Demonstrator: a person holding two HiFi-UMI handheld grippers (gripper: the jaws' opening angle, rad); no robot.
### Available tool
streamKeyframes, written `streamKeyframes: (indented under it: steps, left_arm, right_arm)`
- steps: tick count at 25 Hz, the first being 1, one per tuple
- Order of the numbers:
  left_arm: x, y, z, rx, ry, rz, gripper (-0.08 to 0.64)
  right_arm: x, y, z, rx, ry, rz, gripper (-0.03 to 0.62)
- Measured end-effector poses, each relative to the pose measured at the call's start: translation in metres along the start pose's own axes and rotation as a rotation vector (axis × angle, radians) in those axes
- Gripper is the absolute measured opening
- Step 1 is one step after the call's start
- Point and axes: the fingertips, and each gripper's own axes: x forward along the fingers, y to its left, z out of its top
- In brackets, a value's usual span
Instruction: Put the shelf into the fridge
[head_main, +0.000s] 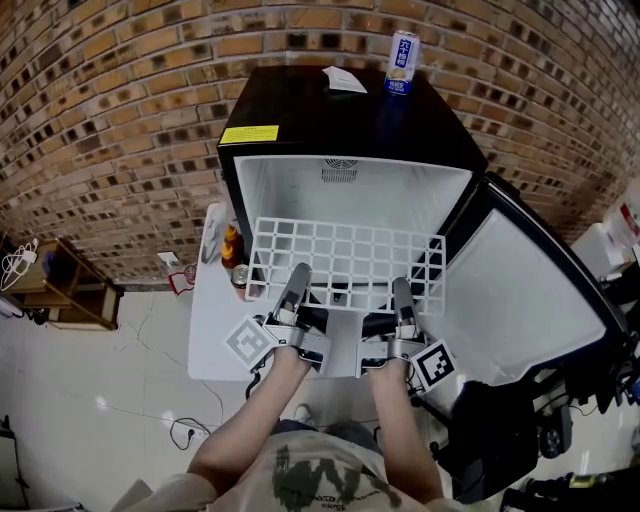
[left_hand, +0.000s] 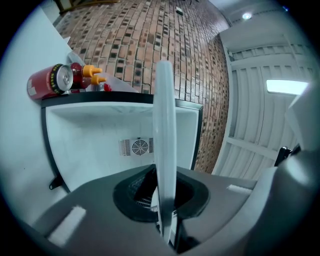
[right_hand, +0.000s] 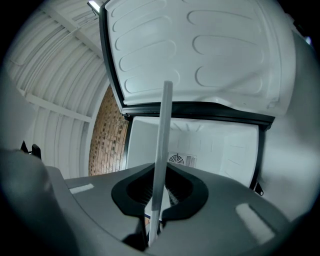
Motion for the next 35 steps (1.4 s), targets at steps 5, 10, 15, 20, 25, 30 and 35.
streamKeyframes:
  steps: [5,10,15,20,25,30,35]
  left_arm:
    - [0.002,0.001,0.0,-0.002,-0.016,0.004,0.012]
    - [0.006,0.005,0.002,0.025,-0.058,0.01,0.012]
    - [0.008,0.006,0.002,0.049,-0.081,0.016,0.012]
    - [0.008,0.011,0.002,0.052,-0.097,0.035,0.012]
    - [0.011,0.013,0.004,0.059,-0.102,0.053,0.012]
    - [0.017,0.01,0.008,0.058,-0.107,0.062,0.012]
    - [0.019,0.01,0.013,0.061,-0.108,0.076,0.012]
  right_arm:
    - [0.006,-0.002,0.002,0.017,0.017,-0.003,0.028]
    - [0.02,-0.011,0.004,0.046,0.057,-0.007,0.026]
    - [0.026,-0.017,0.005,0.08,0.078,-0.004,0.026]
    - [0.028,-0.022,0.005,0.102,0.093,-0.01,0.024]
    - [0.031,-0.022,0.005,0.118,0.103,-0.023,0.023]
    - [0.034,-0.019,0.005,0.119,0.105,-0.041,0.025]
    - [0.036,-0.017,0.003,0.115,0.108,-0.044,0.025]
